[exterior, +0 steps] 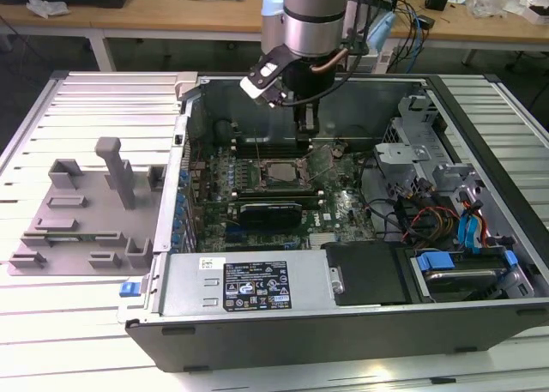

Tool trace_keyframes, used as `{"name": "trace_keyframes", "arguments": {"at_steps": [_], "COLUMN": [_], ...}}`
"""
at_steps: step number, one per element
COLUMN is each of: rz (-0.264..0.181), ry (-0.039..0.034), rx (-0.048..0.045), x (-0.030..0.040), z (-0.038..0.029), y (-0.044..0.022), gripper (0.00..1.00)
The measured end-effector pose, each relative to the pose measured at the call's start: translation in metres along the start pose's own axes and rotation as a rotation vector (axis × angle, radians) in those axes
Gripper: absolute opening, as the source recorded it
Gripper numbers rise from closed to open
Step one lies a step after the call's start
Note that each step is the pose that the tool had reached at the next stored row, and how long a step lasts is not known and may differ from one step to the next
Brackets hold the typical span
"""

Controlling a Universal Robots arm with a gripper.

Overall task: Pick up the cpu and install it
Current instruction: 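Close the cpu cover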

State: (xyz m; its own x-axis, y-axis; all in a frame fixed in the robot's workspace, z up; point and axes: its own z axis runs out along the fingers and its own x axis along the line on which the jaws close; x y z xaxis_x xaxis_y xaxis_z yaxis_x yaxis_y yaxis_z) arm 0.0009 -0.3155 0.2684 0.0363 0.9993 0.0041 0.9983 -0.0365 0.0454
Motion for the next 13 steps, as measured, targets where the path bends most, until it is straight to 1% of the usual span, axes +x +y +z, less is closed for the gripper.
{"name": "trace_keyframes", "arguments": {"at_steps": [1,5,7,8,9,10,12,13], "rz": [0.0,0.0,0.0,0.0,0.0,0.0,0.0,0.0], "ry": [-0.0002,0.0001,0.0,0.0,-0.0001,0.0,0.0002,-0.0001], "rx": [0.0001,0.0001,0.0003,0.0003,0.0003,0.0003,0.0003,0.0003], "x": [0.0004,0.001,0.0014,0.0015,0.0016,0.0018,0.002,0.002], "z": [0.0006,0.0015,0.0021,0.0023,0.0025,0.0027,0.0033,0.0044], "y": [0.0124,0.0275,0.0392,0.0422,0.0471,0.05,0.0554,0.0566], "gripper": [0.11,0.11,0.11,0.11,0.11,0.11,0.11,0.11]}}
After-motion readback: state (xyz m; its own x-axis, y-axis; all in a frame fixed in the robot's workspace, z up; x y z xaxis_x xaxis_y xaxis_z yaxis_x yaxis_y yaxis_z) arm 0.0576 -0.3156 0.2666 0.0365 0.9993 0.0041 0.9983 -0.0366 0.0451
